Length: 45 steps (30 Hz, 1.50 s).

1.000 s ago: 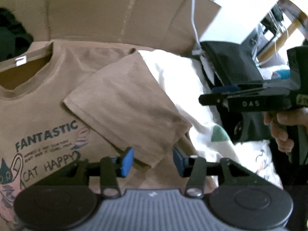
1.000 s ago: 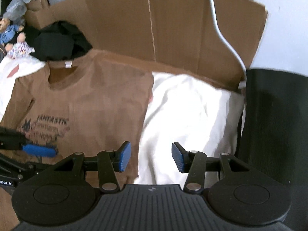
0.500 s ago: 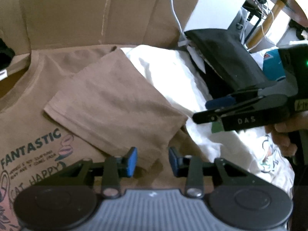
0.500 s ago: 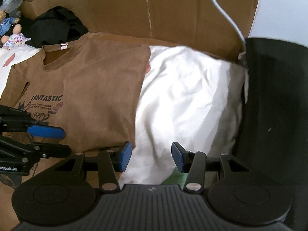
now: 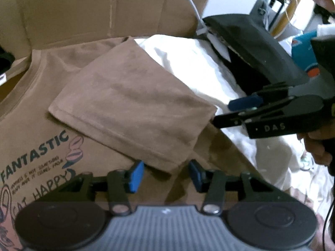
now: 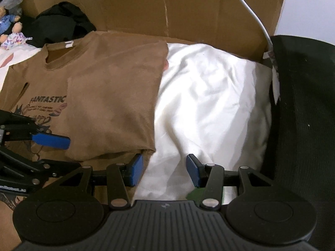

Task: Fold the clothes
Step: 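Move both open grippers to the edge of the folded sleeve flap, then pinch the folded flap edge with both grippers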

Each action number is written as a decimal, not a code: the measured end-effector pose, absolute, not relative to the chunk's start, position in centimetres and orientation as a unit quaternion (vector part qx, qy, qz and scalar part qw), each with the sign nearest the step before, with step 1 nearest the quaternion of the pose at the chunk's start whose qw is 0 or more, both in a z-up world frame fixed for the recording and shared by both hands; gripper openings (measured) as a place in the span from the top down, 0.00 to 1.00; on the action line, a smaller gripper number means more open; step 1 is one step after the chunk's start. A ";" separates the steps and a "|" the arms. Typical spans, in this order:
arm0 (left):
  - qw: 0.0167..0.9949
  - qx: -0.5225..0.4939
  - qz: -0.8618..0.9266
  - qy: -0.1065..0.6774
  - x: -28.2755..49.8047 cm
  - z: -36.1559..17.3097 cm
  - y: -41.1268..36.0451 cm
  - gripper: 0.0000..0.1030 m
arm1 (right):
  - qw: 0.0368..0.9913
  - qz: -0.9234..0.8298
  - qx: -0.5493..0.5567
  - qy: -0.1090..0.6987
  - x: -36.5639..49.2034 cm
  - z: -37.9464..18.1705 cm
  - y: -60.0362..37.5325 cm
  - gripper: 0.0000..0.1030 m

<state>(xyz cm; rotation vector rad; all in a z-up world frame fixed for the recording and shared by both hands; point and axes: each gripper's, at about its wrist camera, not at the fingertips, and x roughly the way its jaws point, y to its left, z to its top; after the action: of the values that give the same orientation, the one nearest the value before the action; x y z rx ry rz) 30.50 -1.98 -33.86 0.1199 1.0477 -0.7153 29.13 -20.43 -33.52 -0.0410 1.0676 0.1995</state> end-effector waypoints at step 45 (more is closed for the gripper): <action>0.791 0.084 -0.335 0.505 28.6 -32.6 -1.3 0.75 | 0.833 0.099 0.016 0.544 30.2 -33.5 -21.6 0.90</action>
<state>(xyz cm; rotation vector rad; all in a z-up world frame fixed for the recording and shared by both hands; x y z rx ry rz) 28.61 -1.26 -32.63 0.1808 1.0869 -0.7200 30.17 -21.56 -33.46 0.0330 1.1533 0.2104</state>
